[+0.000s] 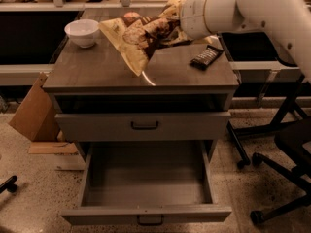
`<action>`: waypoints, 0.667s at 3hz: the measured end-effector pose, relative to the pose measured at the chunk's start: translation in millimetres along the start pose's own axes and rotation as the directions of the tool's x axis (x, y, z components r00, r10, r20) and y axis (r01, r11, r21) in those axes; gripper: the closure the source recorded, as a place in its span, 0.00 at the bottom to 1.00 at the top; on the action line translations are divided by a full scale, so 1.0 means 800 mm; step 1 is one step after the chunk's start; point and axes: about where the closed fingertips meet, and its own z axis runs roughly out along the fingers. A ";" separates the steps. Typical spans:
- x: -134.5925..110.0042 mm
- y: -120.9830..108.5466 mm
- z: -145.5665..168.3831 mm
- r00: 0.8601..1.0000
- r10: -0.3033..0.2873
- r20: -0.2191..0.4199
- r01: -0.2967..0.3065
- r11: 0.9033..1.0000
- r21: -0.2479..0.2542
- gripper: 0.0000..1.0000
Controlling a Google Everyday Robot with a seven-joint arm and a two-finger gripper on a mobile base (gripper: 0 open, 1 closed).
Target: Pick brown chip bag from middle drawer and place on counter
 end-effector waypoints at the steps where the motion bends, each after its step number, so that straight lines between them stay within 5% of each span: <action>1: 0.018 -0.013 0.040 0.999 0.044 -0.004 -0.044 0.998 0.037 1.00; 2: 0.034 -0.024 0.076 0.997 0.080 -0.010 -0.080 0.995 0.066 1.00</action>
Offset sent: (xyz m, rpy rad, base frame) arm 0.1013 0.0356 -0.0172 0.1334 0.0100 -0.0996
